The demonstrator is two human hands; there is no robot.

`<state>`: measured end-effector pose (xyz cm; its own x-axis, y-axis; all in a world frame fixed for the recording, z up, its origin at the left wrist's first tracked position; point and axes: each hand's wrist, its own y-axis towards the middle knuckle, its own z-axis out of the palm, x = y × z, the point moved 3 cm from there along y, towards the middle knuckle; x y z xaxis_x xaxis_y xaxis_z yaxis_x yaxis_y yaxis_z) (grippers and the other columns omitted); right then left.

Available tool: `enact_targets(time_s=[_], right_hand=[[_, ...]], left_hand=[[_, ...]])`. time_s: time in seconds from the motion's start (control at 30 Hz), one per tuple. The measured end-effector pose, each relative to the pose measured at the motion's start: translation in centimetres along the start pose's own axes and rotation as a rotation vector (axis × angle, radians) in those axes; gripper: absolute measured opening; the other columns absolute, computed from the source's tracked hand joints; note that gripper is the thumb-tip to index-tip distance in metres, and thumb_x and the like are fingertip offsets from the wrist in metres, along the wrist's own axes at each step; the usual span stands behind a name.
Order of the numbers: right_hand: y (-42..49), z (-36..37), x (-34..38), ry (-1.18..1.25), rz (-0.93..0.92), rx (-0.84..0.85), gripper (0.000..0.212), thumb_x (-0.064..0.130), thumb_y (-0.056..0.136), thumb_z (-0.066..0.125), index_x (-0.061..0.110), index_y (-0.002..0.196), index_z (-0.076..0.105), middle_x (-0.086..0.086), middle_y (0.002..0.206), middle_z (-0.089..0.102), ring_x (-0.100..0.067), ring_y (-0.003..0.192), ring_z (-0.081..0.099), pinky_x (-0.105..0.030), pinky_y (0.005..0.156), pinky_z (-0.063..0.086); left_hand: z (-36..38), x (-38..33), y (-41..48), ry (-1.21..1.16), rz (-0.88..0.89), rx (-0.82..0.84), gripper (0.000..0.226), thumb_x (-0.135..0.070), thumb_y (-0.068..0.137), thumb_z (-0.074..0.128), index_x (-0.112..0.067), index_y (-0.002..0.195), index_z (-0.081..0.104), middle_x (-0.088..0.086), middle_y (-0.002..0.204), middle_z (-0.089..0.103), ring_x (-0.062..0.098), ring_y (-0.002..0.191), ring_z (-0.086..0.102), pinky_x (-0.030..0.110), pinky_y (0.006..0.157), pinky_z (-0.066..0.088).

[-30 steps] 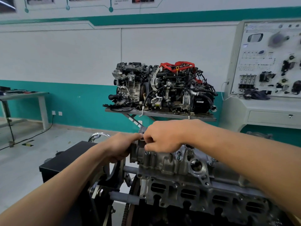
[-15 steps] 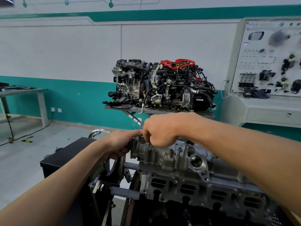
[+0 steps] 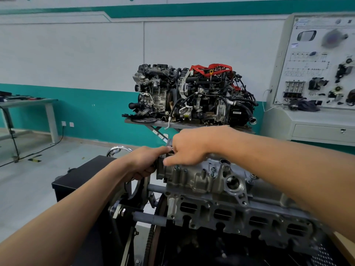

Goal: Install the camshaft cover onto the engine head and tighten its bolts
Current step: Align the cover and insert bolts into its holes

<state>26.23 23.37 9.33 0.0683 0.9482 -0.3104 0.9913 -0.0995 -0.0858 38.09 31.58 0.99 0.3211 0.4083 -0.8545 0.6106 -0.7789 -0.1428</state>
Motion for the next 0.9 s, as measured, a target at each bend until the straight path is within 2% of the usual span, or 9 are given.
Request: enact_targets(time_s=[0.1, 0.17, 0.27, 0.37, 0.5, 0.63, 0.77, 0.83, 0.9], right_hand=[[0.1, 0.0, 0.3, -0.056, -0.042, 0.047, 0.039, 0.042, 0.097, 0.053, 0.009, 0.08, 0.066, -0.001, 0.071, 0.06, -0.019, 0.066, 0.057, -0.028, 0.053, 0.041], [0.5, 0.6, 0.6, -0.081, -0.034, 0.036, 0.04, 0.038, 0.102, 0.045, 0.015, 0.072, 0.056, 0.002, 0.071, 0.055, -0.016, 0.064, 0.052, -0.028, 0.05, 0.033], [0.6, 1.2, 0.4, -0.047, 0.053, -0.02, 0.047, 0.05, 0.103, 0.034, 0.022, 0.067, 0.045, 0.004, 0.07, 0.05, -0.013, 0.064, 0.048, -0.028, 0.05, 0.029], [0.2, 0.8, -0.1, 0.003, 0.065, -0.033, 0.053, 0.061, 0.096, 0.04, 0.019, 0.068, 0.056, 0.0, 0.069, 0.057, -0.017, 0.064, 0.054, -0.029, 0.051, 0.034], [0.2, 1.0, 0.0, -0.01, -0.028, 0.028, 0.035, 0.04, 0.097, 0.051, 0.012, 0.081, 0.065, -0.002, 0.075, 0.063, -0.024, 0.074, 0.061, -0.031, 0.056, 0.043], [0.1, 1.1, 0.1, 0.004, 0.054, -0.034, 0.053, 0.055, 0.102, 0.035, 0.02, 0.063, 0.048, 0.001, 0.068, 0.052, -0.015, 0.061, 0.05, -0.029, 0.051, 0.032], [-0.2, 0.3, -0.4, 0.084, -0.009, -0.032, 0.051, 0.055, 0.095, 0.051, 0.013, 0.069, 0.063, -0.003, 0.066, 0.062, -0.018, 0.057, 0.054, -0.03, 0.05, 0.041], [-0.2, 0.7, -0.2, 0.075, -0.048, 0.018, 0.036, 0.041, 0.097, 0.055, 0.011, 0.082, 0.068, -0.004, 0.074, 0.065, -0.02, 0.065, 0.058, -0.028, 0.054, 0.044], [0.0, 1.3, 0.1, 0.048, -0.009, 0.005, 0.041, 0.043, 0.101, 0.046, 0.016, 0.073, 0.058, 0.0, 0.071, 0.057, -0.019, 0.062, 0.054, -0.028, 0.051, 0.035]], left_hand=[[0.0, -0.1, -0.1, 0.003, -0.007, -0.008, 0.049, -0.072, 0.082, 0.05, -0.023, 0.084, 0.05, -0.003, 0.05, 0.022, 0.014, 0.042, 0.015, 0.021, 0.046, 0.011], [-0.1, -0.2, -0.2, 0.018, -0.012, -0.016, 0.051, -0.072, 0.081, 0.05, -0.022, 0.086, 0.048, -0.004, 0.049, 0.023, 0.014, 0.041, 0.017, 0.02, 0.044, 0.013], [0.0, -0.3, -0.3, 0.023, -0.024, -0.008, 0.051, -0.071, 0.084, 0.048, -0.02, 0.086, 0.045, -0.003, 0.051, 0.023, 0.015, 0.042, 0.016, 0.02, 0.044, 0.012], [0.0, -0.3, -0.4, 0.017, -0.032, 0.002, 0.048, -0.071, 0.086, 0.047, -0.024, 0.08, 0.045, -0.002, 0.052, 0.022, 0.014, 0.042, 0.015, 0.021, 0.046, 0.011], [-0.1, -0.2, -0.4, 0.009, -0.037, -0.004, 0.047, -0.071, 0.086, 0.049, -0.024, 0.084, 0.05, -0.003, 0.052, 0.022, 0.014, 0.041, 0.016, 0.018, 0.043, 0.012], [-0.2, -0.2, -0.2, 0.03, -0.05, 0.012, 0.053, -0.075, 0.082, 0.048, -0.024, 0.071, 0.044, -0.004, 0.05, 0.026, 0.013, 0.04, 0.019, 0.017, 0.041, 0.015], [-1.7, -0.4, 0.0, 0.157, -0.043, -0.12, 0.073, -0.085, 0.077, 0.046, -0.015, 0.065, 0.06, -0.007, 0.044, 0.038, 0.01, 0.035, 0.028, 0.017, 0.038, 0.02], [-3.0, -0.9, 0.4, 0.073, -0.036, -0.207, 0.082, -0.085, 0.082, 0.039, -0.007, 0.079, 0.068, -0.007, 0.043, 0.04, 0.009, 0.035, 0.029, 0.018, 0.038, 0.021], [-3.7, -1.7, 0.6, -0.189, -0.034, -0.154, 0.083, -0.083, 0.086, 0.034, -0.006, 0.09, 0.063, -0.004, 0.047, 0.039, 0.009, 0.037, 0.027, 0.017, 0.035, 0.02]])
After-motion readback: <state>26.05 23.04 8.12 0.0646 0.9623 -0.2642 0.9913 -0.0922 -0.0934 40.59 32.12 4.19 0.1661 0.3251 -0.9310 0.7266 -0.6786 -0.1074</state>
